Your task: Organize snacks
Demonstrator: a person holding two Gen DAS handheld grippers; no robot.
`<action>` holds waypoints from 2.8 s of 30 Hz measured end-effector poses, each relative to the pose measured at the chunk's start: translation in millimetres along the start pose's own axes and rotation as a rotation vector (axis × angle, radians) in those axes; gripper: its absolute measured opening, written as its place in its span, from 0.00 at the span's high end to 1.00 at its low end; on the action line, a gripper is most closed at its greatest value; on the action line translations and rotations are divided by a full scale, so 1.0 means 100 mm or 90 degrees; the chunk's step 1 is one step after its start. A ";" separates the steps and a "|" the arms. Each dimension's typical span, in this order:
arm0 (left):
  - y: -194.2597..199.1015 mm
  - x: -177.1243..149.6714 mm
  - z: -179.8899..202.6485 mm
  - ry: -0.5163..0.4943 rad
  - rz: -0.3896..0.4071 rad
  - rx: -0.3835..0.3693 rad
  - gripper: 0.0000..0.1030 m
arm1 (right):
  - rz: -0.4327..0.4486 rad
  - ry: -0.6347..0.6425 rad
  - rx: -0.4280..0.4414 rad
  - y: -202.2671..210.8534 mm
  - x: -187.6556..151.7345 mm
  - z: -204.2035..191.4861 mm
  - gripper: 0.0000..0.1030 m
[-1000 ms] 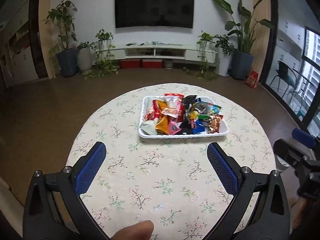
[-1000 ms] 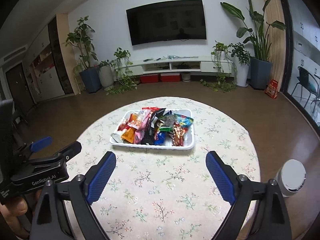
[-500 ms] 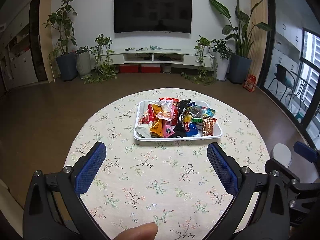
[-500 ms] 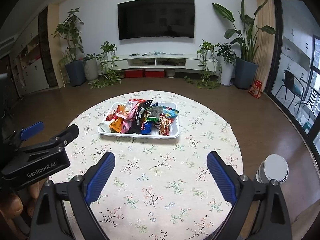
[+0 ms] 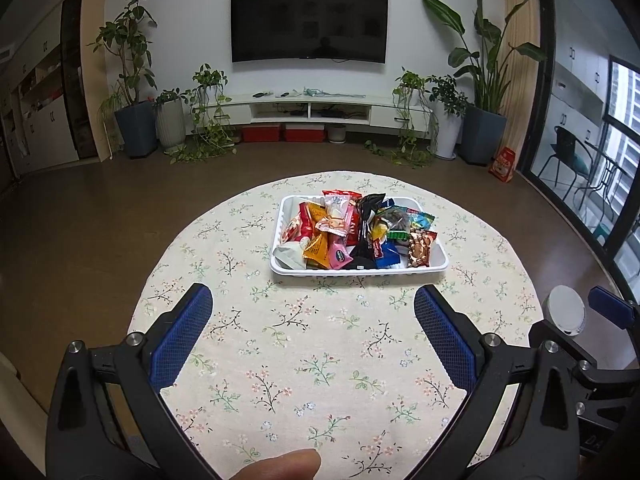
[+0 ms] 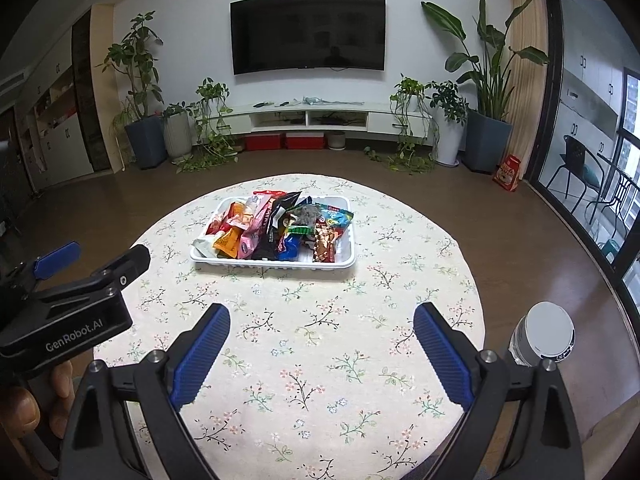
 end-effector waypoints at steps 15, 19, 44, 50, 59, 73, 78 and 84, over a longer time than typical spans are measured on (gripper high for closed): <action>-0.05 -0.02 -0.01 -0.004 -0.003 0.000 0.00 | -0.004 0.000 0.001 -0.02 -0.01 0.01 0.07; -0.05 -0.02 -0.02 -0.002 -0.006 -0.002 0.00 | -0.004 0.000 0.001 -0.01 -0.01 0.01 0.07; -0.08 -0.05 -0.01 -0.004 -0.009 -0.004 0.00 | -0.008 0.000 0.001 0.00 -0.06 0.02 0.07; -0.10 -0.09 -0.02 -0.004 -0.011 -0.007 0.00 | -0.009 -0.001 0.001 0.01 -0.05 0.02 0.07; -0.11 -0.10 -0.02 -0.004 -0.011 -0.007 0.00 | -0.010 0.000 0.001 0.01 -0.06 0.01 0.07; -0.17 -0.13 -0.05 -0.008 -0.020 -0.003 0.00 | -0.012 0.000 0.001 0.03 -0.09 0.01 0.07; -0.20 -0.15 -0.07 -0.011 -0.024 -0.004 0.00 | -0.014 0.000 0.001 0.04 -0.10 0.01 0.07; -0.23 -0.11 -0.09 -0.006 -0.025 -0.016 0.00 | -0.018 -0.001 0.003 0.06 -0.19 0.02 0.07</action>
Point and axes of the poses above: each gripper's, at about its wrist camera, not at the fingertips, and y roughly against the way its jaws point, z to its right, x to its top, the point moved 3 cm from there along -y, roughly the way its jaws point, and after that the axes turned 6 degrees about -z, right-handed, at the moved point
